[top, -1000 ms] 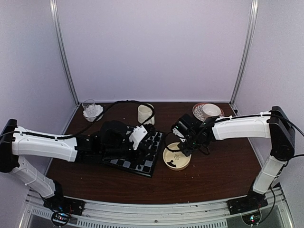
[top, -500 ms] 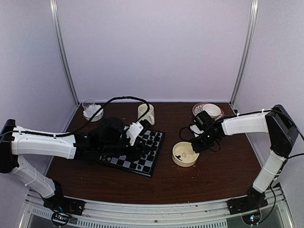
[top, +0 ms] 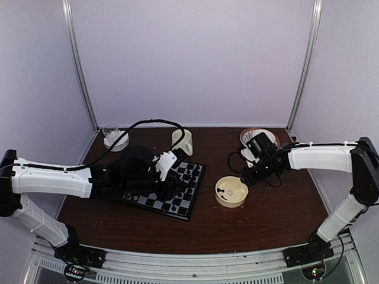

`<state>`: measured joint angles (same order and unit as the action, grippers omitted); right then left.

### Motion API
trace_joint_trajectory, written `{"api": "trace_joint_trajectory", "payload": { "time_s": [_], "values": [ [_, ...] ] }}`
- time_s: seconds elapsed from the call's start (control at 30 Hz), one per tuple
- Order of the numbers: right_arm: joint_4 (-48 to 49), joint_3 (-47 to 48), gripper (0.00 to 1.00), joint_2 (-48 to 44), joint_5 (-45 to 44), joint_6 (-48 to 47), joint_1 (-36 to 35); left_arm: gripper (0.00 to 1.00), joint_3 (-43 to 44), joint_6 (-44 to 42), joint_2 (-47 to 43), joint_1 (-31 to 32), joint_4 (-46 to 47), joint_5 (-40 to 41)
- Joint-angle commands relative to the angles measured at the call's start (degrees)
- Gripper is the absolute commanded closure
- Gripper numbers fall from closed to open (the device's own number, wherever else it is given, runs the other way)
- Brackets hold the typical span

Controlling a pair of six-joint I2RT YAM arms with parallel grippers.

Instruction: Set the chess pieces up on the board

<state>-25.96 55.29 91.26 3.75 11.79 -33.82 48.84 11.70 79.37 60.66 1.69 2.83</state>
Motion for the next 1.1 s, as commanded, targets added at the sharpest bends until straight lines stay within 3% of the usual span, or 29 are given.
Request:
{"api": "trace_joint_trajectory", "payload": {
  "time_s": [0.0,0.17,0.27,0.4,0.5,0.73,1.07],
  "values": [
    [2.32,-1.48,0.62,-7.17,-6.25,-4.48,-3.28,0.53,-0.69,0.25,-2.08,-0.48,0.81,0.86],
    [11.58,-5.48,0.62,-12.27,-0.76,-8.38,-4.74,0.51,-1.76,0.34,-4.14,-0.52,1.47,1.24],
    [15.34,-6.52,0.58,-10.96,9.35,-17.95,-5.01,0.5,-2.06,0.25,-4.85,-0.56,1.56,1.79],
    [11.6,-4.59,0.61,-6.84,4.78,-21.45,-4.95,0.5,-2.24,0.29,-5.1,-0.54,1.51,1.67],
    [7.52,-0.94,0.59,-1.15,7.06,-23.08,-5.08,0.49,-2.33,0.39,-5.39,-0.56,1.56,1.63],
    [9.67,-0.04,0.57,4.51,8.69,-22.58,-5.28,0.49,-2.54,0.48,-6.14,-0.62,1.38,2.12],
    [10.1,2.62,0.63,9.58,9.44,-23.57,-6.42,0.47,-2.96,0.66,-6.97,-0.5,1.38,2.89]
  ]
}}
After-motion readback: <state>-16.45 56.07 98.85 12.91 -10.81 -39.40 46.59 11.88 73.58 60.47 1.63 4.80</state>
